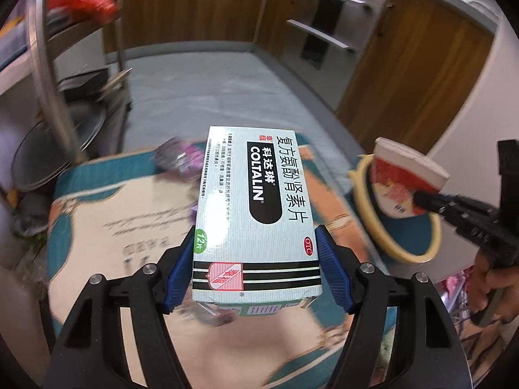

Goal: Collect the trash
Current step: 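Carry the paper cup and COLTALIN box over the teal bin with both grippers, then open both grippers to drop the box and paper cup into the bin, then move both grippers back over the cushion toward the wrapper and purple bottle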

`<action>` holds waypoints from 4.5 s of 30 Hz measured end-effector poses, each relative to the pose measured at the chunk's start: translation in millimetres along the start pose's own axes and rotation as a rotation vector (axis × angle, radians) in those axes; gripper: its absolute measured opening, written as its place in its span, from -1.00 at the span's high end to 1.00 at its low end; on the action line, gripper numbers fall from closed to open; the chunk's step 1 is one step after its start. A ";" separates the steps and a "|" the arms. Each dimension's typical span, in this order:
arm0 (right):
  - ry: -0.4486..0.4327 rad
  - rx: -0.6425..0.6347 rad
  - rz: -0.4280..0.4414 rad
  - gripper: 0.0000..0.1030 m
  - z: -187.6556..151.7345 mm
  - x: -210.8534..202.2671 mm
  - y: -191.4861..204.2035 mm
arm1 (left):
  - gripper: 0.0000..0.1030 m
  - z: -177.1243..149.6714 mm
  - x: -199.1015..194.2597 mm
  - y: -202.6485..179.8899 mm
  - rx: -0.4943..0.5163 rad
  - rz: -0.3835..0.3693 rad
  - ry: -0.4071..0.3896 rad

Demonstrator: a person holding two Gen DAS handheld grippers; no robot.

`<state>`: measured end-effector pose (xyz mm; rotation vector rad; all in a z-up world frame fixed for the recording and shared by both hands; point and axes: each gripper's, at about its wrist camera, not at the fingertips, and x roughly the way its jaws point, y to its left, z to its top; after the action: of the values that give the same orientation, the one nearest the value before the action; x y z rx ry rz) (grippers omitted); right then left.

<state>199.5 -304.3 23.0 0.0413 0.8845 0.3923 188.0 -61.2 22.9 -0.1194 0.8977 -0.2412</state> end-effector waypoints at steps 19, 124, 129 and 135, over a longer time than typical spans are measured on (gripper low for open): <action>-0.073 0.171 -0.152 0.79 -39.2 -45.2 -72.7 | -0.34 2.9 30.4 -129.3 0.227 -0.207 -0.003; 0.120 -0.040 0.059 -0.10 4.0 35.8 46.7 | -0.76 46.2 62.7 76.4 0.023 0.053 0.164; 0.172 -0.144 0.078 -0.10 20.1 60.4 73.6 | -0.76 58.5 83.2 100.2 -0.013 0.054 0.180; 0.230 -0.179 0.119 -0.10 37.9 91.4 85.1 | -0.70 75.5 106.9 109.6 -0.084 0.000 0.179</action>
<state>253.2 -188.6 -4.3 -0.1189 1.0732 0.5946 328.6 17.4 -33.8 -0.1776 1.0863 -0.2171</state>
